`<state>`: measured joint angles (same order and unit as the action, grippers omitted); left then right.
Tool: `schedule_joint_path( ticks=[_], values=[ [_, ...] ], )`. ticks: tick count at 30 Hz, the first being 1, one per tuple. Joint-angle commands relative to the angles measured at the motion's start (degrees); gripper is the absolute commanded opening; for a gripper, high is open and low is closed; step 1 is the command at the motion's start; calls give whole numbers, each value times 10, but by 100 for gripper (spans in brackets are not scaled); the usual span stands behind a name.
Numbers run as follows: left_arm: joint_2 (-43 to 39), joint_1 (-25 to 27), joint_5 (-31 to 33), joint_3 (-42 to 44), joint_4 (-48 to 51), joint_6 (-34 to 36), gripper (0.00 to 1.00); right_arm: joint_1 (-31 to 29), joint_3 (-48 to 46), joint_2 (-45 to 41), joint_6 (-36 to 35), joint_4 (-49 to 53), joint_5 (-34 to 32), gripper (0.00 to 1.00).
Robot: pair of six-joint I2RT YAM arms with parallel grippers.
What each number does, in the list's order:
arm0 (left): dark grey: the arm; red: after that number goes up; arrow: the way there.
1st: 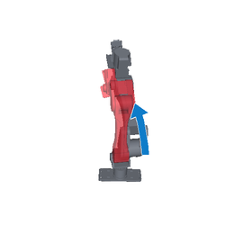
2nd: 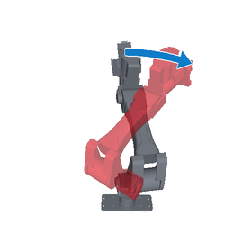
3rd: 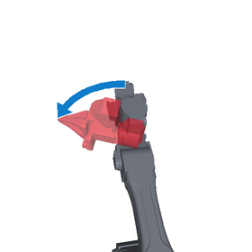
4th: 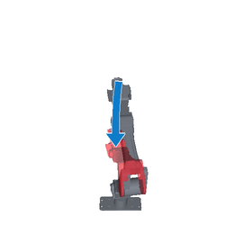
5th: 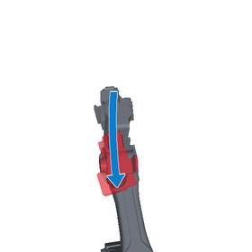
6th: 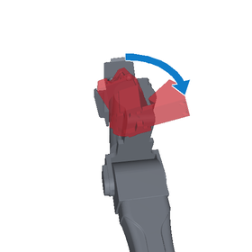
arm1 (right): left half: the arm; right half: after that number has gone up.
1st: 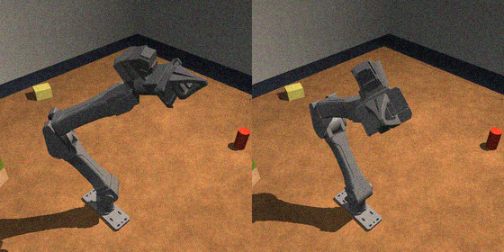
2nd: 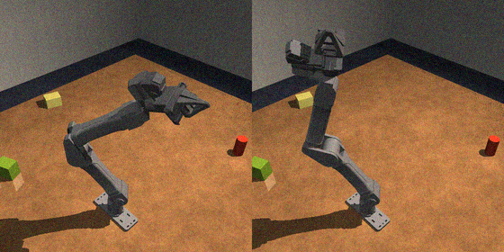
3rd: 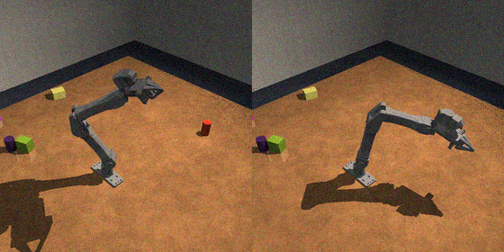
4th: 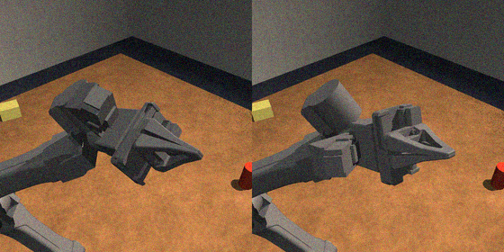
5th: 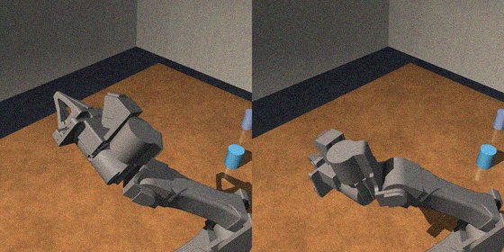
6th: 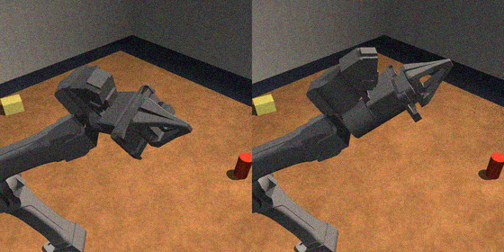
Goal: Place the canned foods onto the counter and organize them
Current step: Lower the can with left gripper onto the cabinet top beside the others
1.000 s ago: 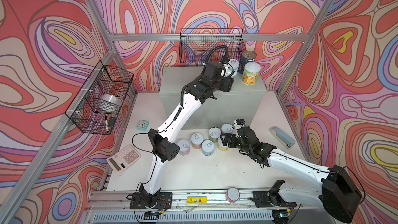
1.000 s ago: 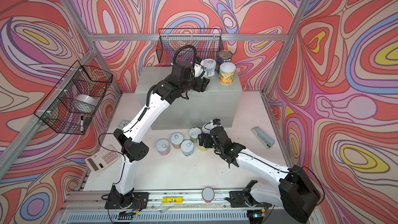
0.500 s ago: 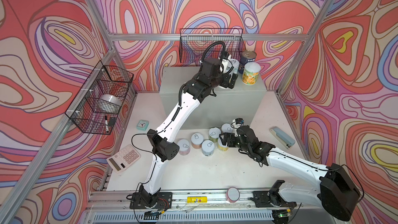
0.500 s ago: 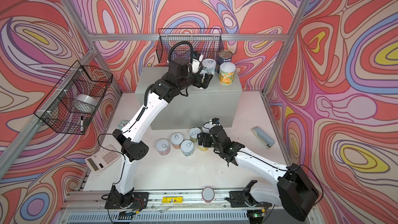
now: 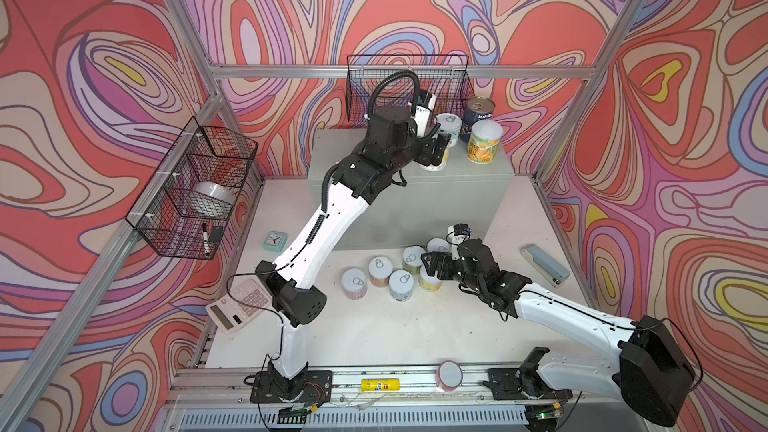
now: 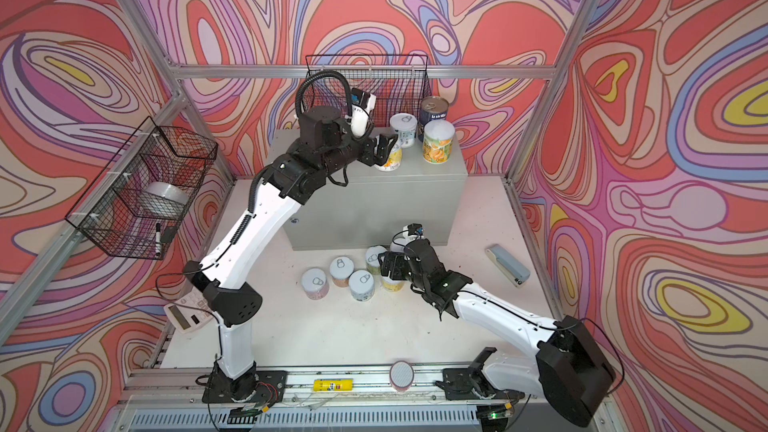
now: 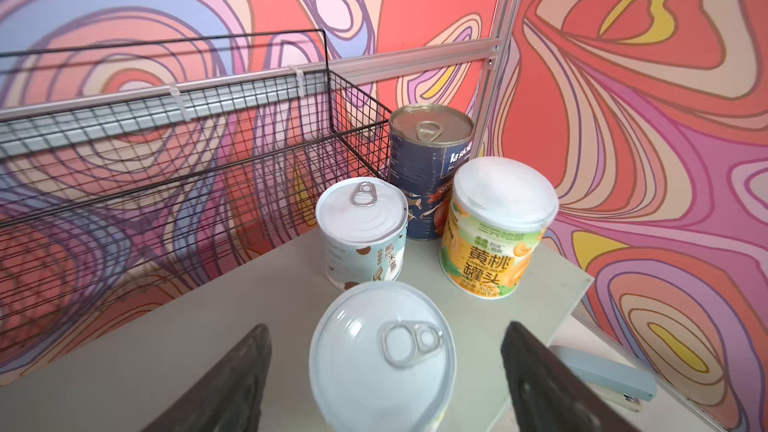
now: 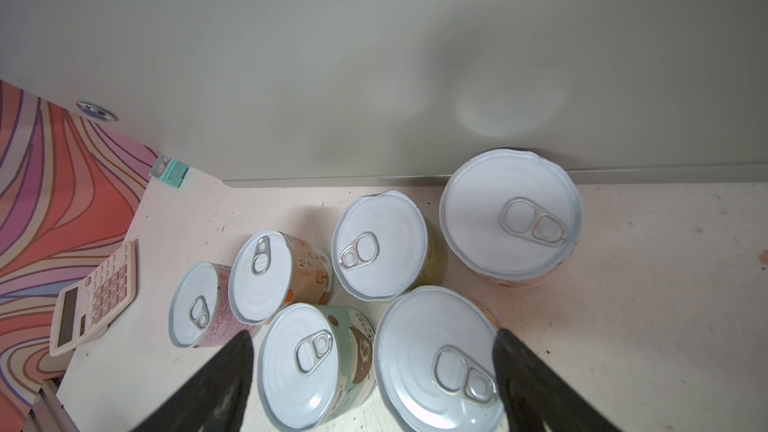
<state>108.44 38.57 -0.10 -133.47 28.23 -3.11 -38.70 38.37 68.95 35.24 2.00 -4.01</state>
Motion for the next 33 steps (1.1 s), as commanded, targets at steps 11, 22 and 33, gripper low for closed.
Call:
schedule_joint_path(
  ticks=[11, 22, 33],
  values=[
    [-122, -4, 68, 212, -75, 4, 32, 0, -13, -19, 14, -8, -5, 92],
    [-49, -16, 65, 176, -67, -29, 37, 0, -18, -39, 20, 7, -27, 92],
    [-6, -17, 52, 133, -70, -35, 39, 0, -20, -43, 17, 11, -34, 92]
  ],
)
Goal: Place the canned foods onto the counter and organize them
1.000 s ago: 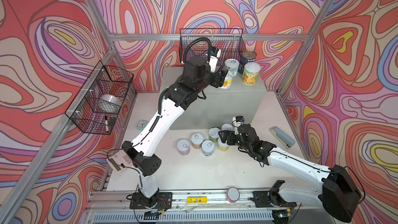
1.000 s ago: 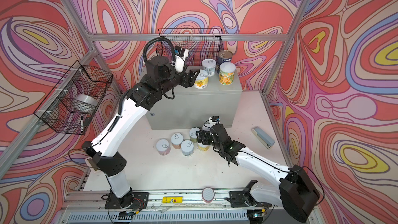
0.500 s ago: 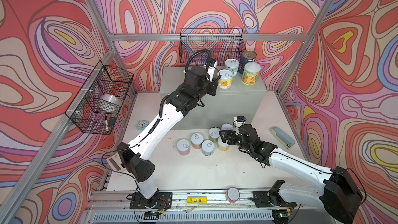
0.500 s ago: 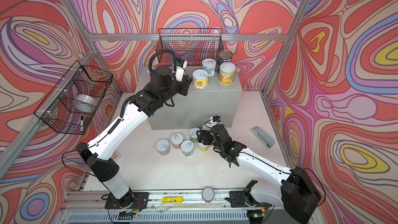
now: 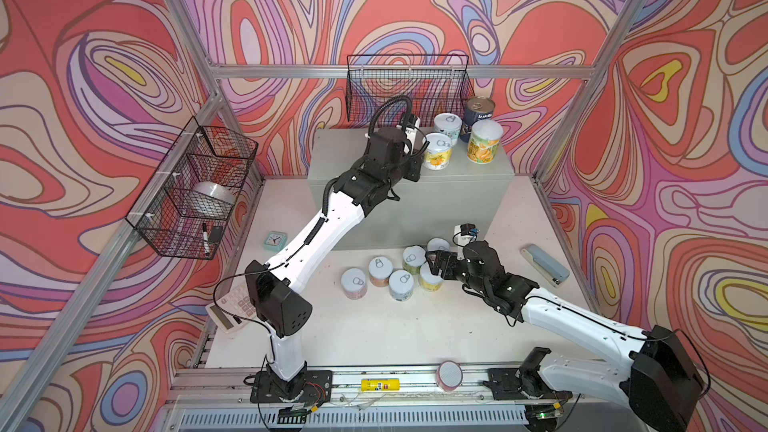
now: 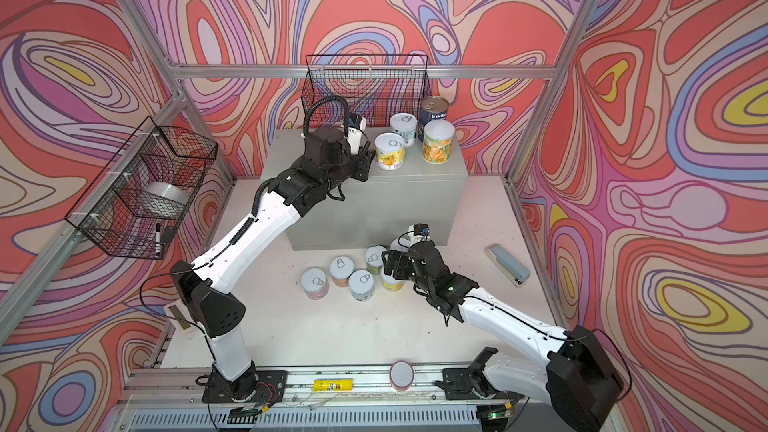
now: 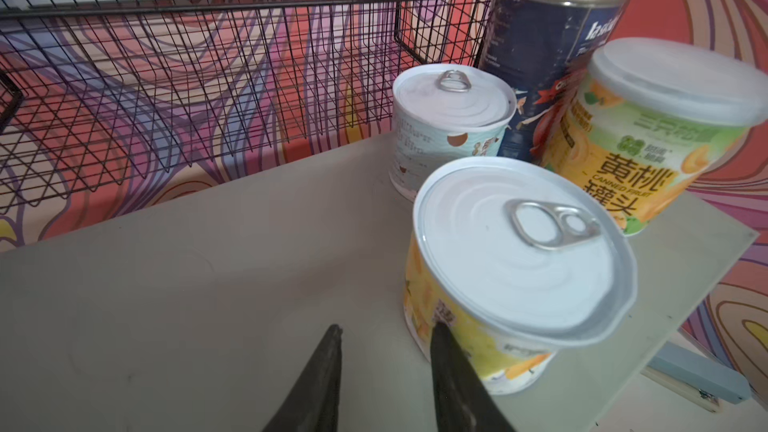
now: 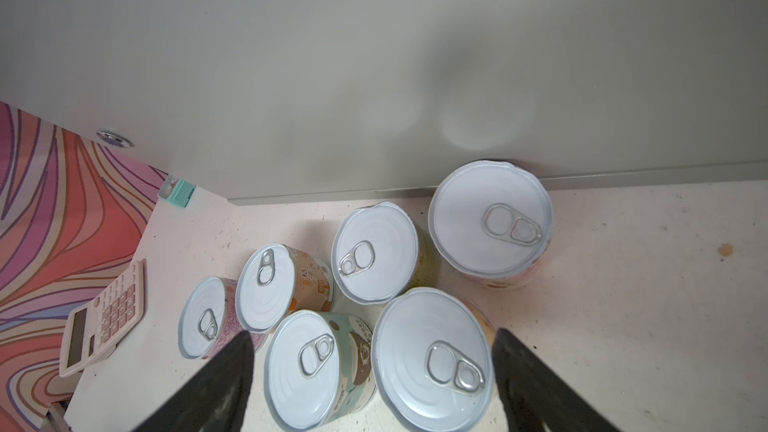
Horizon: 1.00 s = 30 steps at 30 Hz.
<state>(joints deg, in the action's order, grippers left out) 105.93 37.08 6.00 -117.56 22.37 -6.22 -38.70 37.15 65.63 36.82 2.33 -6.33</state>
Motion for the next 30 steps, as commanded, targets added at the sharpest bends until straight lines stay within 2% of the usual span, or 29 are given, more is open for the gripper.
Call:
schedule_joint_path(
  ticks=[1, 30],
  values=[
    [25, -2, -10, -33, -8, -4, 39, 0, -8, -11, 2, 8, -11, 92],
    [86, 7, -52, -90, -5, -32, 32, 0, -4, 17, -5, -2, -10, 92]
  ],
)
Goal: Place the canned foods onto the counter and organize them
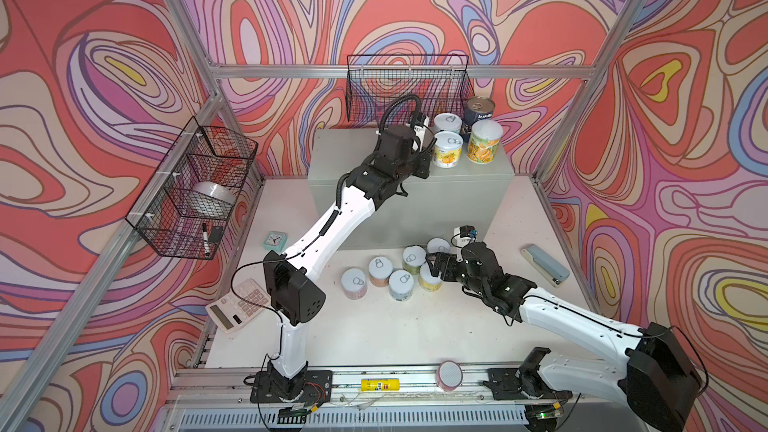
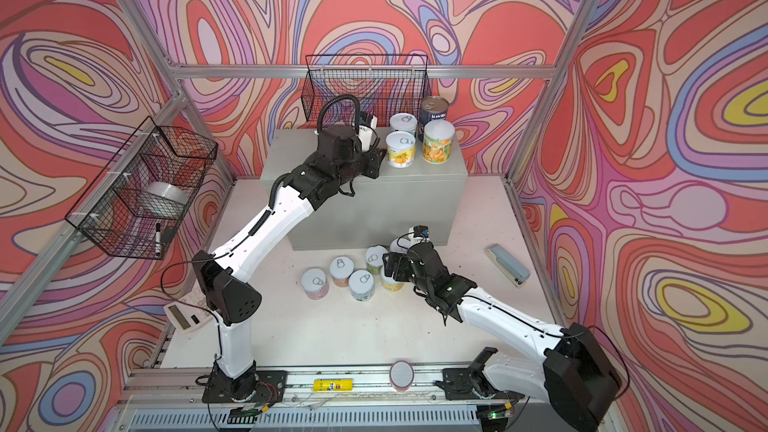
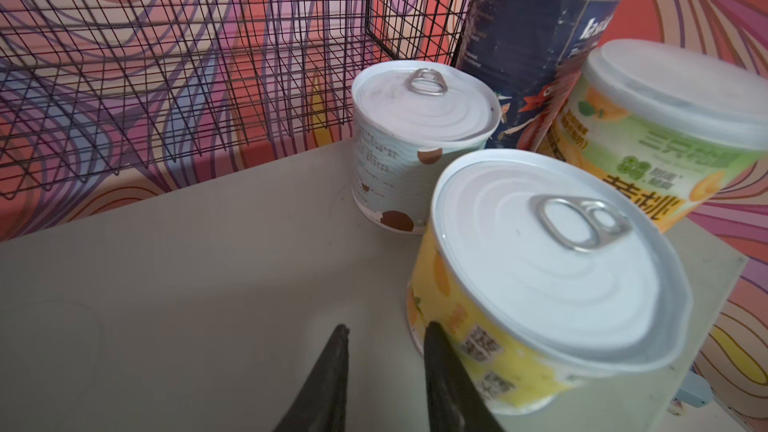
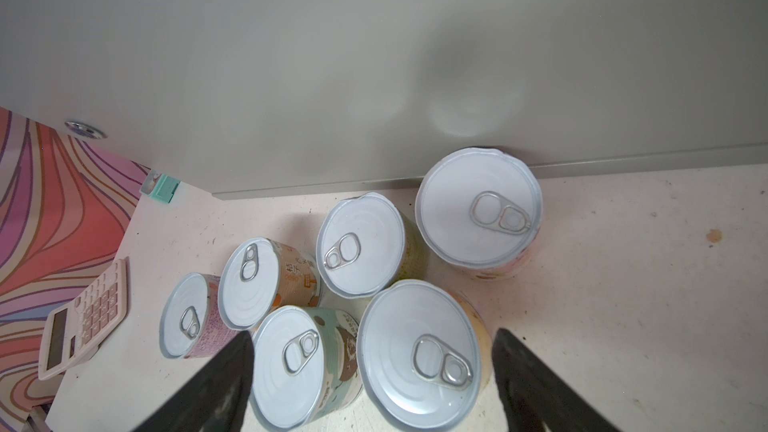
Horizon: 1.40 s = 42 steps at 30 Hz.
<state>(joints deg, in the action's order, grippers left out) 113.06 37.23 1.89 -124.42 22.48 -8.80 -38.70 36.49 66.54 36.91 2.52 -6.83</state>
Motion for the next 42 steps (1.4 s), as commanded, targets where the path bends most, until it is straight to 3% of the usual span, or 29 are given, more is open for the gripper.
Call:
schedule_joint_path(
  ticks=[1, 13, 16, 17, 19, 20, 21, 29, 42],
  values=[
    [17, 6, -13, -25, -6, -6, 33, 0, 2, 8, -5, -5, -5, 92],
    [27, 13, 3, -39, -2, -4, 33, 1, 1, 7, -5, -6, -3, 92],
    [19, 12, 20, -32, -3, 7, 37, 1, 4, 6, -6, -2, -1, 92],
    [16, 11, 27, -32, -4, 11, 43, 2, 5, 6, -8, -1, 0, 93],
    [3, 11, 51, -28, -3, 24, 67, 2, 9, 5, -12, 5, 1, 92],
    [-3, 10, 64, -25, -2, 26, 97, 2, 10, 3, -14, 7, 0, 92],
    [-14, 8, 77, -19, -1, 30, 100, 2, 12, -1, -18, 11, -3, 92],
    [-159, 2, 171, 140, -59, 79, 100, 4, 17, -17, -37, 36, -13, 92],
    [-445, 4, 162, 510, -69, 32, 100, 5, 15, -88, -50, 112, -52, 92]
  ],
)
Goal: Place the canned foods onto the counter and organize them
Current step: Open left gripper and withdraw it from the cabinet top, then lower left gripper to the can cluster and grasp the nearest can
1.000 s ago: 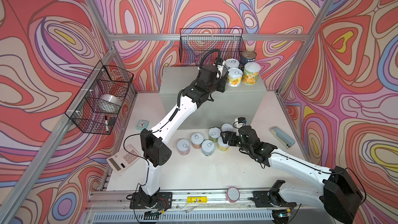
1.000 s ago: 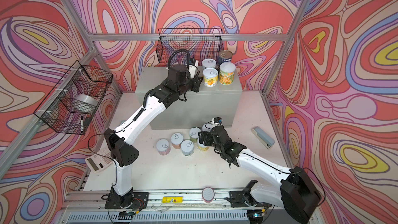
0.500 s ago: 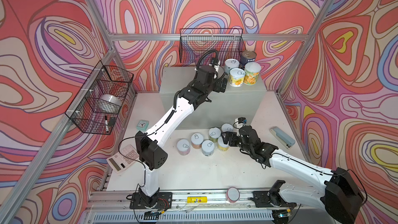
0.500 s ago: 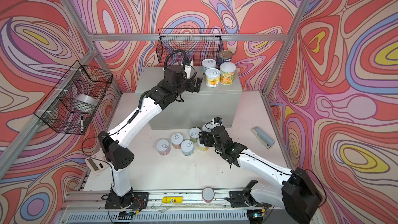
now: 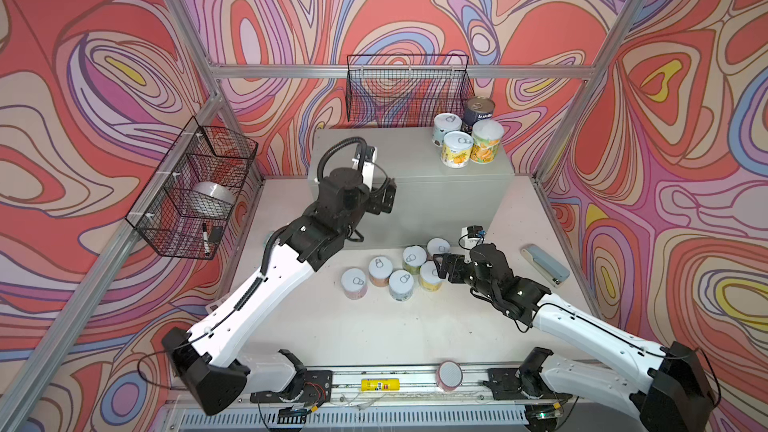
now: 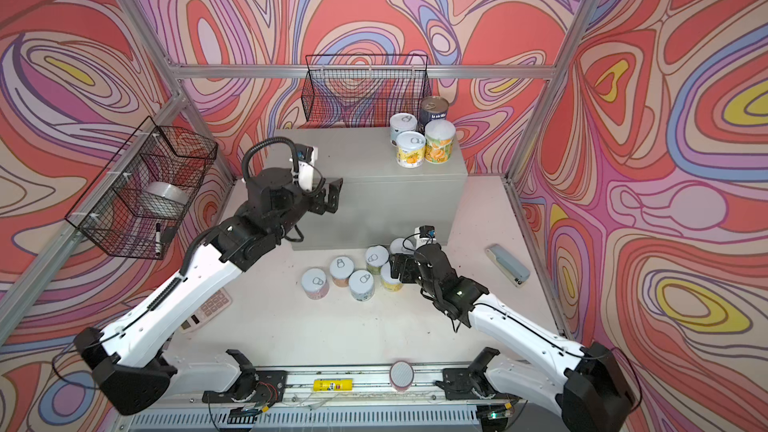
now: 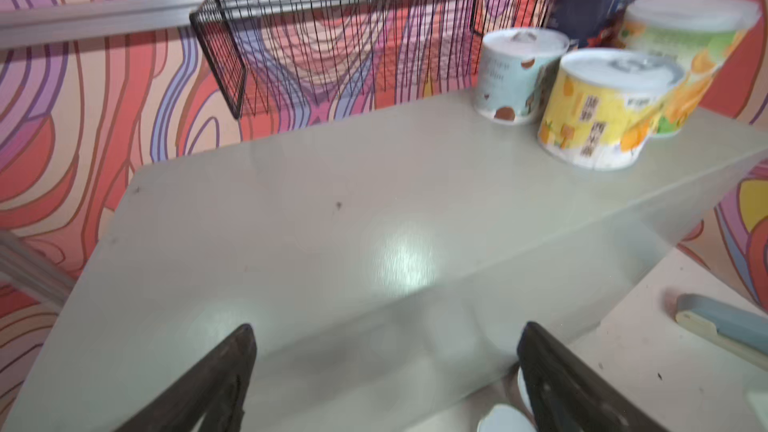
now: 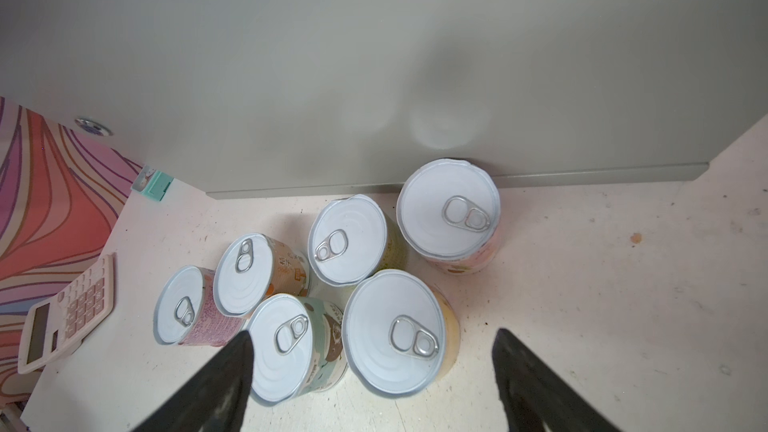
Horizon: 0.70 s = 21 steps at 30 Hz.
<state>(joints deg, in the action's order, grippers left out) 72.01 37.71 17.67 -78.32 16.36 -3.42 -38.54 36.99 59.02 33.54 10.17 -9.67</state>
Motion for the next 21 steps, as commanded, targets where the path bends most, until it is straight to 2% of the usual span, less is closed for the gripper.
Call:
schedule_joint_path(
  ticks=[1, 5, 8, 11, 17, 21],
  values=[
    [-54, -1, 2, 69, -5, -32, 100, 3, 15, -17, -23, 43, -26, 93],
    [-101, -1, -24, 112, 46, -87, 100, 4, 39, -13, -38, 61, -30, 93],
    [-136, 1, -65, 160, 60, -99, 100, 4, 39, -8, -32, 56, -24, 93],
    [-167, 1, -54, 196, 75, -109, 100, 4, 42, -4, -32, 61, -34, 93],
    [-204, 1, -25, 229, 96, -116, 100, 11, 103, -22, -90, 92, -114, 92],
    [-213, 1, -27, 237, 74, -115, 98, 35, 193, -11, -100, 153, -202, 90]
  ],
)
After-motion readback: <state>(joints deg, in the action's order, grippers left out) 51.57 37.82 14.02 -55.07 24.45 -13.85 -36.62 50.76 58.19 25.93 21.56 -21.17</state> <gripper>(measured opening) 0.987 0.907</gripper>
